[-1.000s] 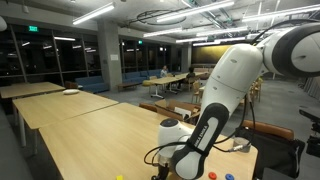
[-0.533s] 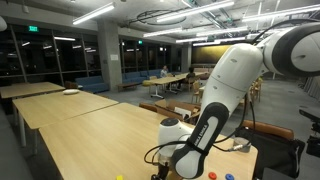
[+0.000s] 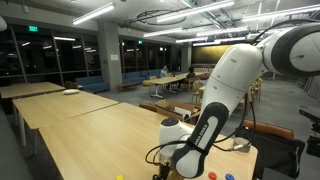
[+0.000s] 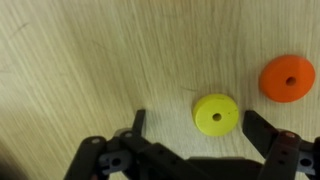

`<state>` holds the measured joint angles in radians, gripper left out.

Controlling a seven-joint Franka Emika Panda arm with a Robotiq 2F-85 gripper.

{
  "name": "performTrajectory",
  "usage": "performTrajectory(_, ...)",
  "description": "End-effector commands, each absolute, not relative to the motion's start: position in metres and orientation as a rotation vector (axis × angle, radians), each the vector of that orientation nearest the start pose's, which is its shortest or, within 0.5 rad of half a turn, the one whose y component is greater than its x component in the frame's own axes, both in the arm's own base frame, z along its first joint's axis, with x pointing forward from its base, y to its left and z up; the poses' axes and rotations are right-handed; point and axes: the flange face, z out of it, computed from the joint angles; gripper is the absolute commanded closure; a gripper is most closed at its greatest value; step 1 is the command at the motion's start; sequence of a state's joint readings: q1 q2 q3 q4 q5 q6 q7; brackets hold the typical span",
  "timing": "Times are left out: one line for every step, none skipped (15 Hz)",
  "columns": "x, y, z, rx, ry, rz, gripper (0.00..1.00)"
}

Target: Put a round yellow block and two round orange blocks in the bowl then put the last round yellow block in the bowl

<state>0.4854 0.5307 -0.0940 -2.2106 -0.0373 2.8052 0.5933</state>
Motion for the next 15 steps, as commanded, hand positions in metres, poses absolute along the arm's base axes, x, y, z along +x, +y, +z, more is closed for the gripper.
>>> performTrajectory(0.507, 0.207, 0.153, -3.142, 0.256, -0.122, 0.01)
performTrajectory(0.507, 0.207, 0.153, -3.141, 0.254, -0.121, 0.26)
performTrajectory(0.507, 0.207, 0.153, -3.142, 0.252, -0.122, 0.26)
performTrajectory(0.507, 0.207, 0.153, -3.140, 0.251, -0.124, 0.30)
performTrajectory(0.508, 0.208, 0.156, -3.137, 0.251, -0.129, 0.38)
performTrajectory(0.508, 0.208, 0.158, -3.135, 0.251, -0.132, 0.47)
performTrajectory(0.508, 0.209, 0.159, -3.135, 0.251, -0.132, 0.55)
performTrajectory(0.507, 0.209, 0.160, -3.136, 0.252, -0.131, 0.63)
performTrajectory(0.507, 0.208, 0.161, -3.136, 0.252, -0.127, 0.69)
performTrajectory(0.507, 0.207, 0.162, -3.136, 0.254, -0.123, 0.77)
performTrajectory(0.506, 0.206, 0.164, -3.136, 0.258, -0.118, 0.84)
performTrajectory(0.506, 0.203, 0.165, -3.137, 0.264, -0.116, 0.84)
performTrajectory(0.507, 0.198, 0.169, -3.135, 0.281, -0.122, 0.84)
performTrajectory(0.508, 0.193, 0.173, -3.134, 0.302, -0.132, 0.84)
performTrajectory(0.510, 0.184, 0.180, -3.130, 0.337, -0.159, 0.84)
